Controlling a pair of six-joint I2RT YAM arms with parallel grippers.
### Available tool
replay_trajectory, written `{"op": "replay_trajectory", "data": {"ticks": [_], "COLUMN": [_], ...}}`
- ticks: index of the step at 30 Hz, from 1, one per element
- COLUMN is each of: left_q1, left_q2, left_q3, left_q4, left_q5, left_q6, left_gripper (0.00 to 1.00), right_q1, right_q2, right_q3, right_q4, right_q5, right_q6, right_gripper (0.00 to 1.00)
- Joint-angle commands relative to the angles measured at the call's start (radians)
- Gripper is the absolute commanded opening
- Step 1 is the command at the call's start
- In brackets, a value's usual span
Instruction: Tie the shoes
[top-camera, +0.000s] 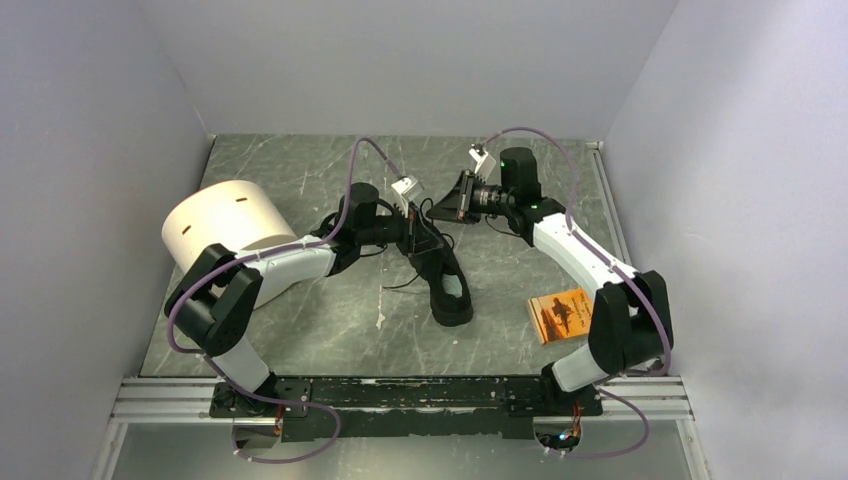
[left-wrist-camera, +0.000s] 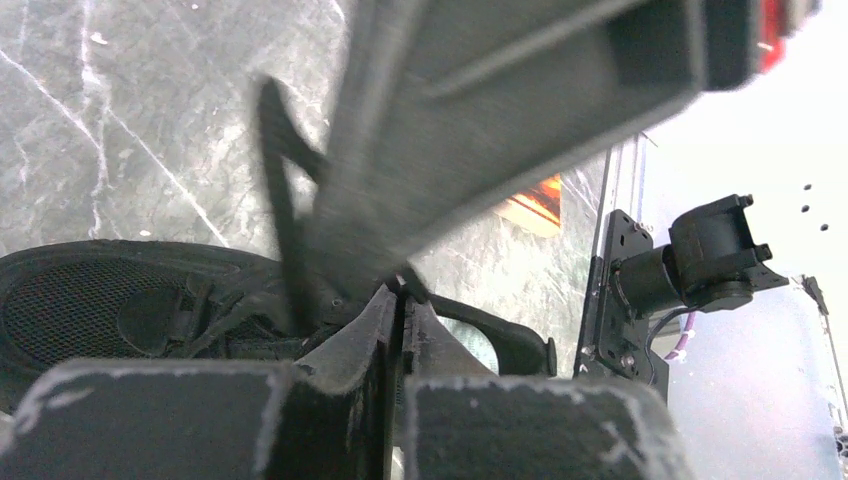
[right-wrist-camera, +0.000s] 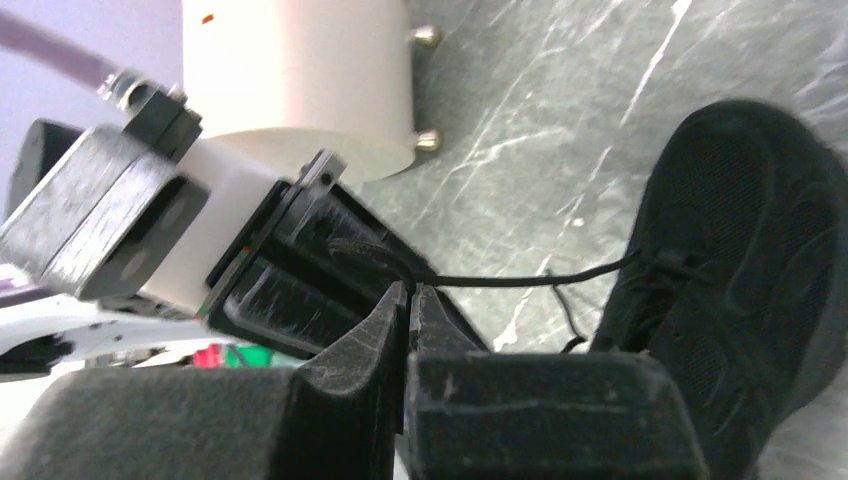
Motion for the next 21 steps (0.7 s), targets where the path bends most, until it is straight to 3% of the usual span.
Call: {"op": "replay_trajectory", "data": {"ticks": [1, 6, 10, 13, 17, 21], "left_q1": [-0.002, -0.002, -0.001, 0.014, 0.055, 0.062], "left_q2": [-0.040, -0.057, -0.066, -0.062, -0.044, -0.034], "left_q3": [-0.010, -0.015, -0.012, -0.016, -0.028, 0.011], "left_q4": [0.041, 0.040, 0.038, 0.033, 0.098, 0.034], "left_q5": [0.053, 0.070, 0.083, 0.092, 0.158, 0.194], "left_q6": [0.008, 0.004, 0.001, -0.024, -0.098, -0.058], "left_gripper": [0.05, 0.05, 0.05, 0.05, 0.05, 0.05], "right_q1": [-0.009, -0.007, -0.011, -0.050, -0.123, -0.128], "right_q2": [0.076, 0.130, 0.130, 0.128, 0.021, -0.159], "right_q3": [0.082, 0.139, 0.153, 0.189, 0.117, -0.084], "right_q4": [-0.114, -0.244, -0.387, -0.470, -0.349, -0.056], "right_q5": [0.078, 0.120, 0.182, 0.198, 0.133, 0.120], "right_q6": [-0.135, -0.264, -0.364, -0.462, -0.494, -0.562], "right_gripper": [0.06, 0.14, 0.40, 0.53, 0.62, 0.64]}}
